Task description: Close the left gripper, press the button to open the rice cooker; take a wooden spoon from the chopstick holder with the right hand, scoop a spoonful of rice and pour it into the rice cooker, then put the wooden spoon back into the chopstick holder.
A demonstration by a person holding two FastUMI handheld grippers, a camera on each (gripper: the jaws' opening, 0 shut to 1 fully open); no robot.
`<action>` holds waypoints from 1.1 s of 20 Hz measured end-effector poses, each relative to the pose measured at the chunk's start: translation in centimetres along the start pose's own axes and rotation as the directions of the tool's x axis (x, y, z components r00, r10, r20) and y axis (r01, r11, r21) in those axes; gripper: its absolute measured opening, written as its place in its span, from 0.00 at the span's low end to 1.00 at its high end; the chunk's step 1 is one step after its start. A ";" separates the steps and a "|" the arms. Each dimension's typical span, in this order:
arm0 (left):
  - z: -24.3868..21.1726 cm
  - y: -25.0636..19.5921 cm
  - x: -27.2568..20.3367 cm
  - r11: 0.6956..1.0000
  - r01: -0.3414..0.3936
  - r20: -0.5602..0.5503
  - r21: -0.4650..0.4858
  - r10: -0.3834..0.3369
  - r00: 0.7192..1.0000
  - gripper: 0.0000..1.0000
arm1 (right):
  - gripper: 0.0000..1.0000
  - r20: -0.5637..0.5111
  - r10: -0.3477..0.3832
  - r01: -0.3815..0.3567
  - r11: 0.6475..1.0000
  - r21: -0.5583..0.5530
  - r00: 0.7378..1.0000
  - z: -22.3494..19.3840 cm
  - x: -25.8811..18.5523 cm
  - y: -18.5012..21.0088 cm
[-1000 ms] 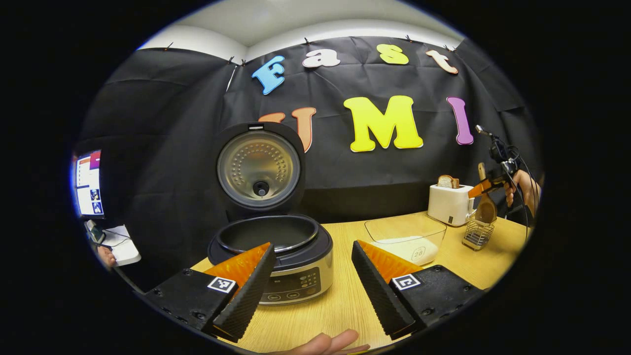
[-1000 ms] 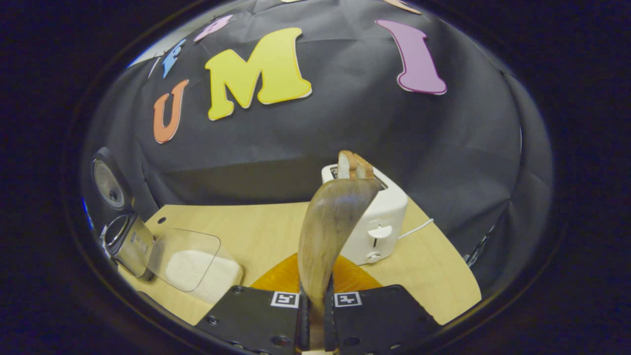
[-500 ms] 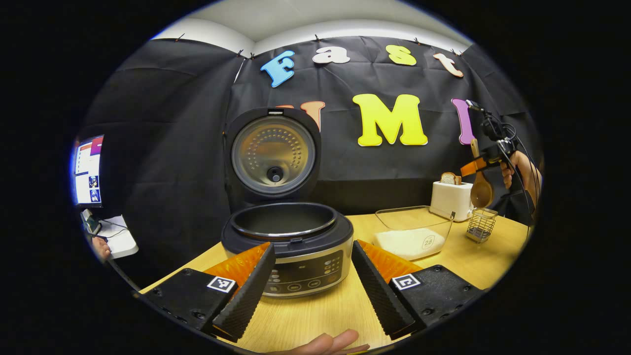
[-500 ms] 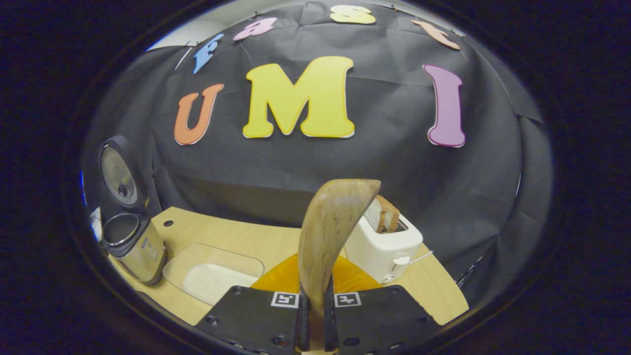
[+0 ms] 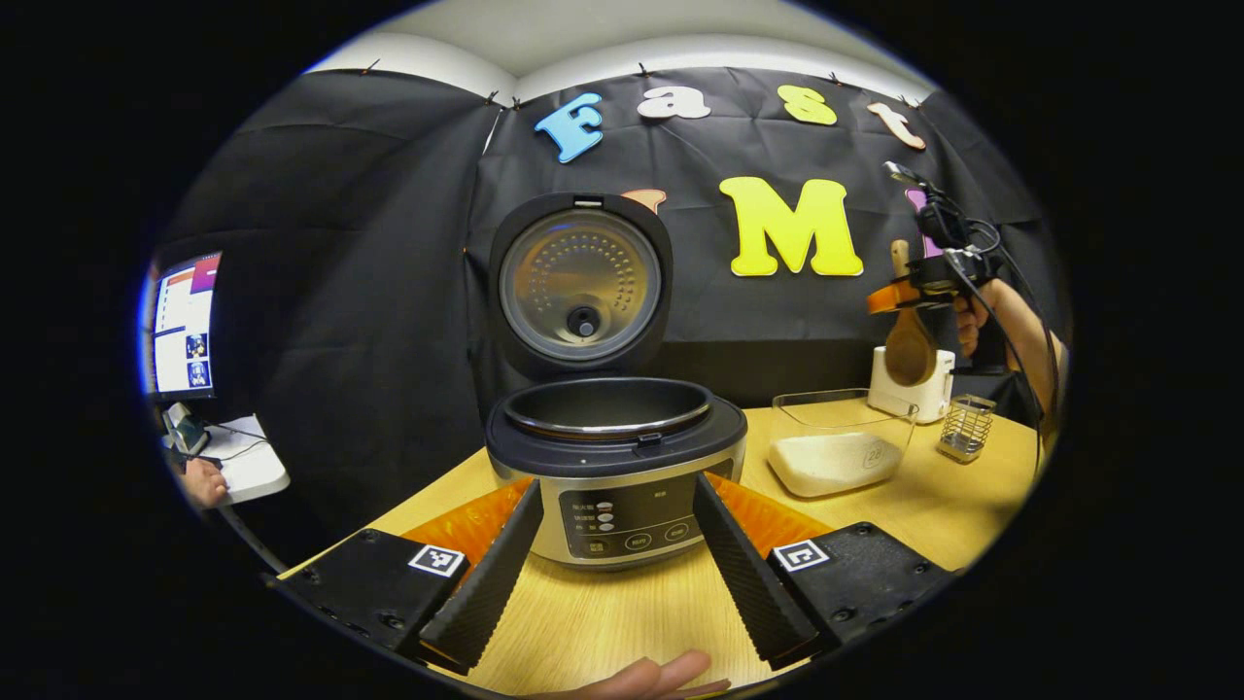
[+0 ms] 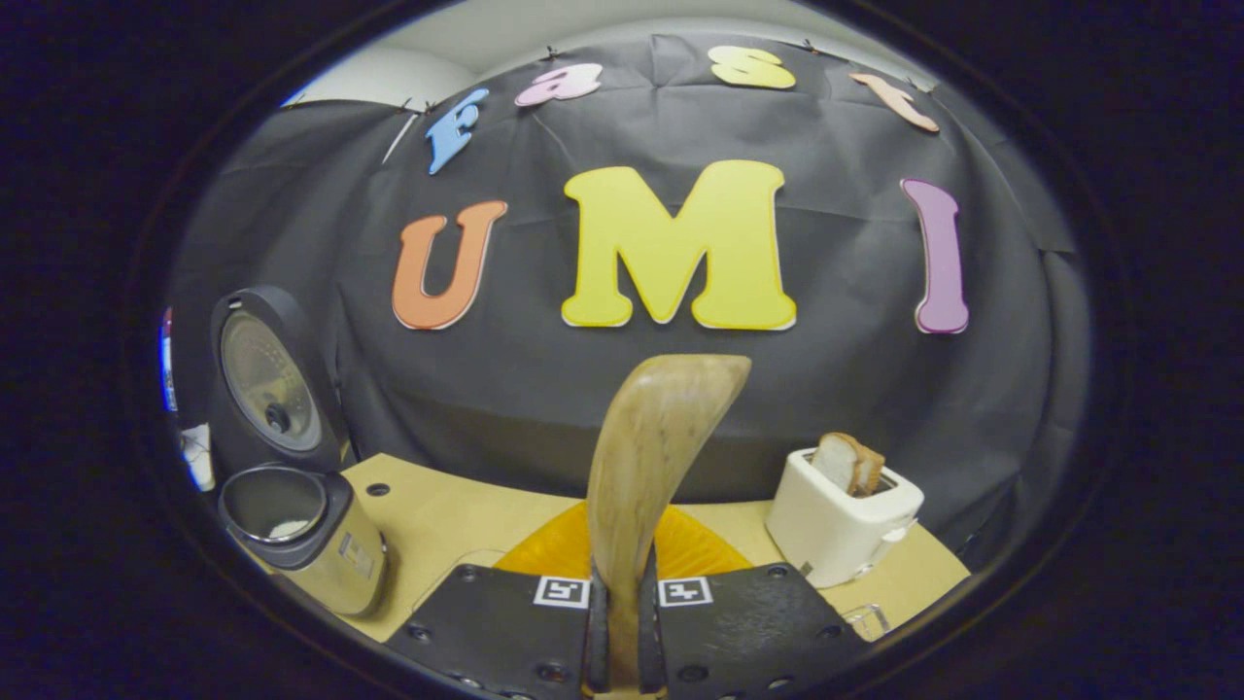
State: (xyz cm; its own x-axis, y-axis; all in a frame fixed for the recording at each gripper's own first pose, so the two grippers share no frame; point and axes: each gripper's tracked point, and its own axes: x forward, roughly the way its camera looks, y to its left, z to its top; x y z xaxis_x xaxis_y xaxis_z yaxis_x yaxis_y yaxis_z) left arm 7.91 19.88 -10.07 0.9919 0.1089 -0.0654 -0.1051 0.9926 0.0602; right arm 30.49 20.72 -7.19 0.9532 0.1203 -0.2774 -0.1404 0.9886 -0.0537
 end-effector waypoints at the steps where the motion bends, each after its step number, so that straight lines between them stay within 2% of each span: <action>1: 0.1 -0.1 0.1 1.000 0.006 0.003 -0.006 -0.006 1.000 0.99 | 0.11 -0.015 -0.001 0.001 1.000 -0.019 1.000 -0.7 0.8 0.8; 7: -0.6 -1.8 0.5 0.997 0.071 0.004 -0.021 -0.071 0.997 0.99 | 0.11 -0.106 0.010 -0.025 0.990 -0.140 0.994 -6.3 5.1 3.9; 11: -0.4 -3.1 0.7 0.995 0.104 0.025 0.004 -0.104 0.994 0.99 | 0.11 -0.148 -0.042 0.012 0.980 -0.199 0.988 -9.2 5.7 3.7; 14: -1.1 -3.8 0.7 0.991 0.131 0.013 -0.015 -0.130 0.991 0.99 | 0.11 -0.163 -0.114 0.076 0.971 -0.226 0.980 -10.5 5.7 2.6; 19: -2.0 -4.1 0.8 0.988 0.146 -0.005 -0.045 -0.146 0.989 0.99 | 0.11 -0.160 -0.167 0.122 0.958 -0.260 0.973 -12.1 5.7 2.3; 22: -1.6 -4.6 0.5 0.982 0.182 0.010 -0.054 -0.181 0.983 0.99 | 0.11 -0.151 -0.191 0.143 0.950 -0.279 0.970 -12.3 5.6 2.5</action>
State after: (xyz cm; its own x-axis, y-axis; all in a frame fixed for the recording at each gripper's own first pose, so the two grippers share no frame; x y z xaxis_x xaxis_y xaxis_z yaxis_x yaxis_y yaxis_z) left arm 8.75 15.43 -12.02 0.9951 -0.0734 -0.0656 0.0731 0.9973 -0.0068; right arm 32.15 22.78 -20.70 0.9111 -0.0853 -0.4033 -0.0715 0.9308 -0.3585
